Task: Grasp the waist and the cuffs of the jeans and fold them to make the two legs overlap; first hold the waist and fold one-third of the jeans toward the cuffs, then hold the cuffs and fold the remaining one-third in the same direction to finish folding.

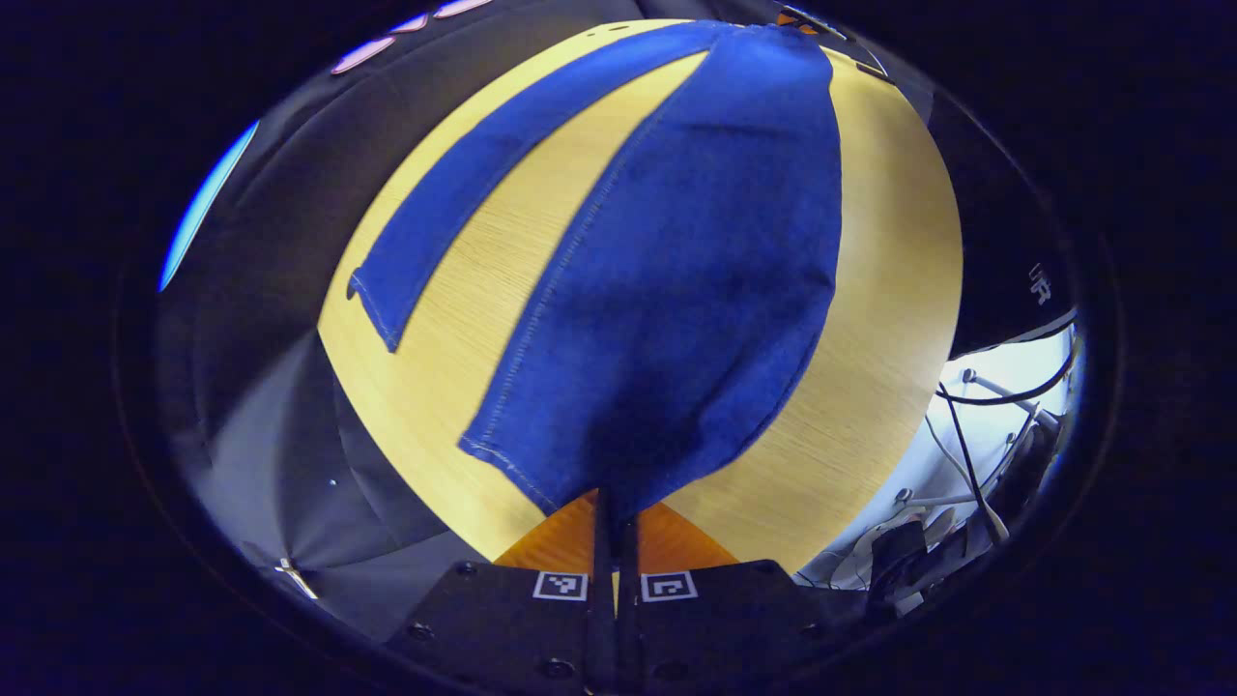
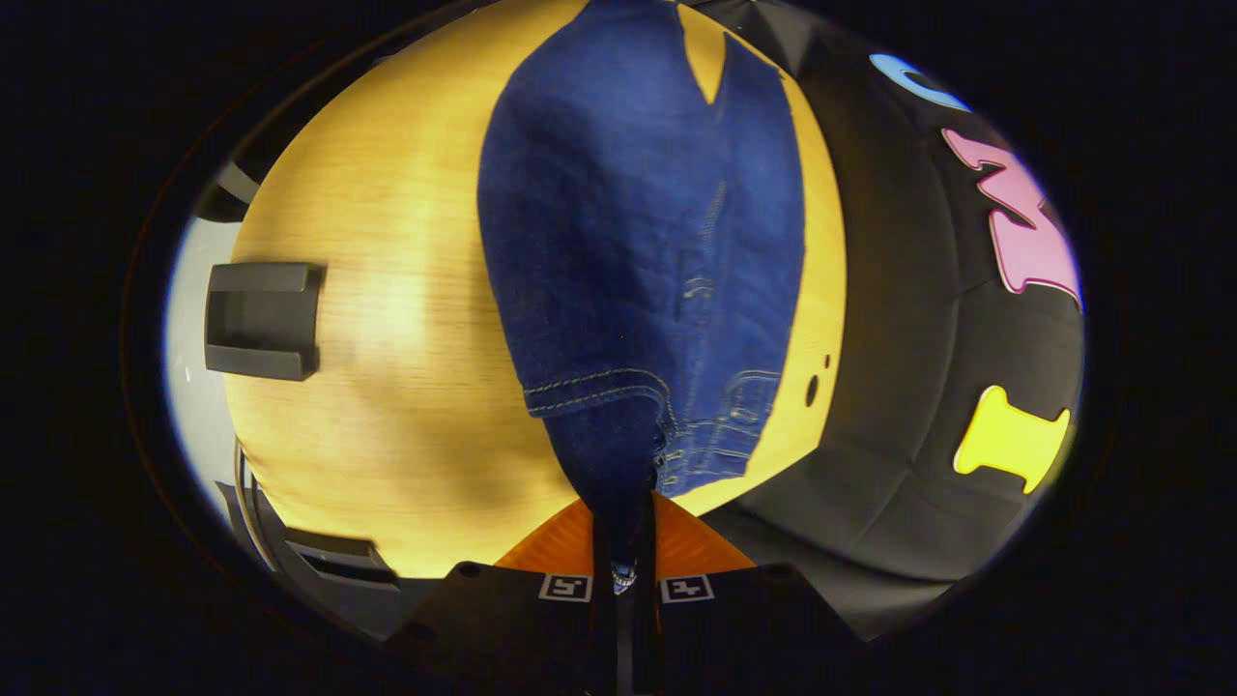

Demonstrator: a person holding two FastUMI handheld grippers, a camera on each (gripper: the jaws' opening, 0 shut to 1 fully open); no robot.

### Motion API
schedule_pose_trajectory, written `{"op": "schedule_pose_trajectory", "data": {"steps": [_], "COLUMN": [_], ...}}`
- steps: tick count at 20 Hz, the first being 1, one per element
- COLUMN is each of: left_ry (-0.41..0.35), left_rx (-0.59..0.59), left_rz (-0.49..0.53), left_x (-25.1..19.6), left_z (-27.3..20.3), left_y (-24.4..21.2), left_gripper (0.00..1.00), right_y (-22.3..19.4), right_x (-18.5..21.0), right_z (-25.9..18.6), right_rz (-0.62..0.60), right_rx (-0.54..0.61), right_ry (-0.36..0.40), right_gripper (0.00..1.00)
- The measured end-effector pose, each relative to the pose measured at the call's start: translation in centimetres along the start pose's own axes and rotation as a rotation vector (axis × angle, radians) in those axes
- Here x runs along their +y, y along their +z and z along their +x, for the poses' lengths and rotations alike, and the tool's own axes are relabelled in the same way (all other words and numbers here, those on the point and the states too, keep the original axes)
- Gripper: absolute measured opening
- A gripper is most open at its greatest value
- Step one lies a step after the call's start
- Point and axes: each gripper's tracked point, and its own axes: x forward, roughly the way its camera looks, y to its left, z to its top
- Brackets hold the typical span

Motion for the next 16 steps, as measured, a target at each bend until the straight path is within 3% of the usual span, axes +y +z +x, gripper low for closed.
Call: {"op": "schedule_pose_trajectory", "data": {"steps": [4,6,9,14,16], "left_ry": [0.061,0.089,0.099,0.124,0.153], "left_rx": [-0.051,-0.052,-0.065,-0.099,-0.129], "left_rz": [-0.291,-0.396,-0.607,-0.801,-0.886], "left_x": [5.4,7.8,12.4,19.5,24.1], "left_z": [-3.5,-4.2,-3.1,2.0,5.3], "left_y": [3.9,7.1,10.5,15.5,18.3], "left_gripper": [0.06,0.06,0.06,0.06,0.06], "right_y": [1.0,1.6,1.3,-1.3,-2.2], "right_x": [-9.5,-15.1,-19.9,-23.9,-25.3], "right_z": [-0.5,0.6,3.5,11.0,15.6], "right_rz": [-0.03,0.003,0.088,0.317,0.499], "right_rx": [-0.042,-0.061,-0.044,0.036,0.07], "right_ry": [-0.099,-0.141,-0.154,-0.122,-0.091], "right_gripper": [0.1,0.1,0.11,0.11,0.1]}}
